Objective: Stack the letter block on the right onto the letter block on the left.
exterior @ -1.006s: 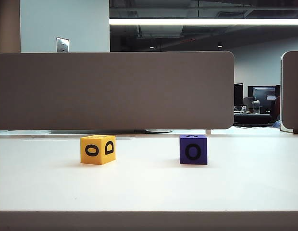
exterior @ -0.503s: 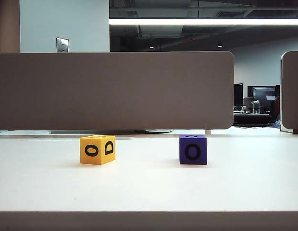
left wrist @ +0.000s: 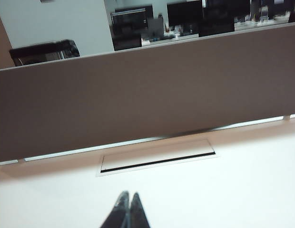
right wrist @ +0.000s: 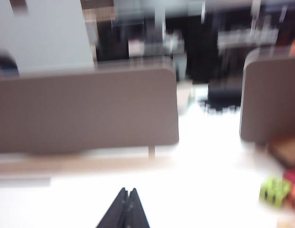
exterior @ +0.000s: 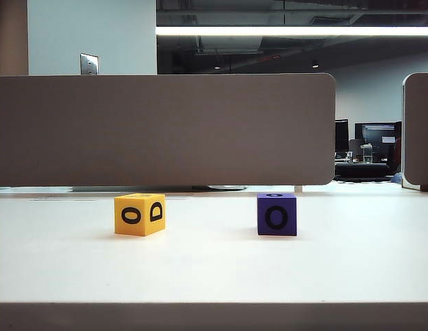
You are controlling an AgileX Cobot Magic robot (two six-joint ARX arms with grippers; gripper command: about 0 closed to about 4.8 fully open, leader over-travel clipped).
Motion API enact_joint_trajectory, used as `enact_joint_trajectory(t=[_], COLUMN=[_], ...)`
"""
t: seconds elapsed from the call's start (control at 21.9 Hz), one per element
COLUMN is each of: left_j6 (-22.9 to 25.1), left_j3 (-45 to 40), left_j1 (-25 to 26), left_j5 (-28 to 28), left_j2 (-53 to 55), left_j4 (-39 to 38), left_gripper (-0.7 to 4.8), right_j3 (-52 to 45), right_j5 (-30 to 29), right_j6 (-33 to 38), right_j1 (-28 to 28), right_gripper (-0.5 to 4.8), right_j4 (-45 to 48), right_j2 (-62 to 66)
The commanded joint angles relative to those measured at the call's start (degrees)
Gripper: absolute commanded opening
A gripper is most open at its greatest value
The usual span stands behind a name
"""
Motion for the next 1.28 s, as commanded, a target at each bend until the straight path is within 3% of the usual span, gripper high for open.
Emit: enact_joint_trajectory(t=[0.05,0.14,0.32,0.46,0.5,0.55,0.59,0.64,0.78,0.96,1.28], left_j6=[0.4,-3.3,-10.1,-12.2,-12.2,-12.2,-12.3,-12.3,-14.8,-14.5,-12.9], left_j3=[3.8,7.3,10.2,10.6,10.6,10.6,10.6,10.6,10.6,10.6,10.6], left_j1=[0.1,0.0,0.0,0.0,0.0,0.0,0.0,0.0,0.0,-0.9,-0.9], left_j5=[2.2,4.9,5.0,7.6,7.5,7.5,7.6,7.6,11.3,15.2,26.2], left_j2=[7.7,15.2,23.8,29.1,29.9,30.8,32.4,33.1,36.7,38.6,40.1], left_j4=[-0.7,-1.6,-2.2,-2.9,-3.1,-3.2,-3.2,-3.2,-4.2,-7.5,-10.1], left_gripper=[-0.06,-0.05,-0.05,-0.05,-0.05,-0.05,-0.05,-0.05,-0.05,-0.05,-0.06], right_j3=[7.0,11.6,14.5,15.3,15.5,15.5,15.9,16.2,17.1,19.0,19.6], right_j5=[-0.3,-0.3,1.0,10.1,10.3,10.3,10.3,10.3,8.7,9.0,13.9], right_j6=[2.6,5.5,6.8,6.4,6.1,6.1,6.8,7.8,12.3,19.8,21.3], right_j1=[1.9,5.1,13.0,22.8,24.3,25.6,28.1,29.0,31.8,32.8,32.9], right_gripper=[-0.06,-0.06,-0.06,0.01,0.41,1.17,3.75,4.67,4.79,4.79,4.79], right_j4=[-10.3,-15.5,-16.0,-16.1,-16.2,-16.1,-15.9,-16.0,-14.2,-14.7,-20.4], right_j2=[9.0,16.6,24.4,31.1,32.5,33.8,37.2,38.5,45.1,51.3,55.1])
